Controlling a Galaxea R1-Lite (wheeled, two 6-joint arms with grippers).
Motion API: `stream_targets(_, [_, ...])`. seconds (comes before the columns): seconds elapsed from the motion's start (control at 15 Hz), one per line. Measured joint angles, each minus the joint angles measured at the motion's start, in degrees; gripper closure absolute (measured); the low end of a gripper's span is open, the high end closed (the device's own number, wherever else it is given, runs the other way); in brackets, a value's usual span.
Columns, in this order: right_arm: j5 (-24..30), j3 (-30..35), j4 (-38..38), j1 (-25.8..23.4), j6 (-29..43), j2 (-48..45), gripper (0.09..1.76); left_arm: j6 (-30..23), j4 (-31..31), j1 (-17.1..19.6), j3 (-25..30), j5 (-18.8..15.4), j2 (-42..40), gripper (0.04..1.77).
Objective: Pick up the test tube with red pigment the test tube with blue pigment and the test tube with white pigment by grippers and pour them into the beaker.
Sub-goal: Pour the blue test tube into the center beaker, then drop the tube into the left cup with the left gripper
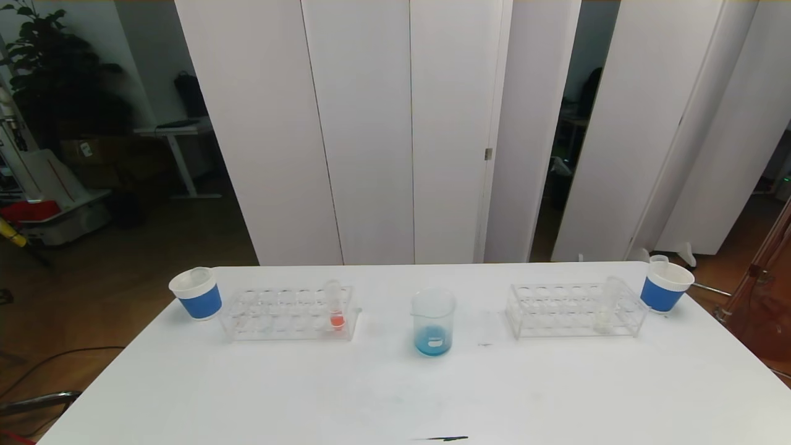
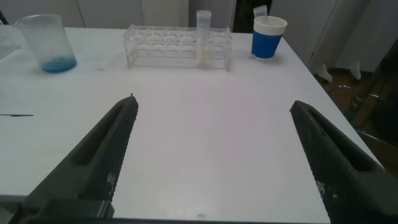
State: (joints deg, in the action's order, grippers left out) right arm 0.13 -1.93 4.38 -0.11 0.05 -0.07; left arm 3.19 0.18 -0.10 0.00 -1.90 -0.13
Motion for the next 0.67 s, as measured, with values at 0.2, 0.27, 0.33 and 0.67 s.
stream_targets(0.2, [0.0, 0.0, 0.0, 0.0, 0.0, 0.0, 0.10, 0.5, 0.1, 0.0, -0.1, 0.0, 0.0, 0.06])
stream_targets(0.27, [0.0, 0.0, 0.0, 0.0, 0.0, 0.0, 0.10, 0.5, 0.1, 0.0, 0.0, -0.1, 0.0, 0.06])
stream_targets(0.33, [0.0, 0.0, 0.0, 0.0, 0.0, 0.0, 0.10, 0.4, 0.1, 0.0, 0.0, 0.0, 0.0, 0.06])
stream_targets(0.67, [0.0, 0.0, 0.0, 0.0, 0.0, 0.0, 0.10, 0.2, 0.0, 0.0, 0.0, 0.1, 0.0, 0.06])
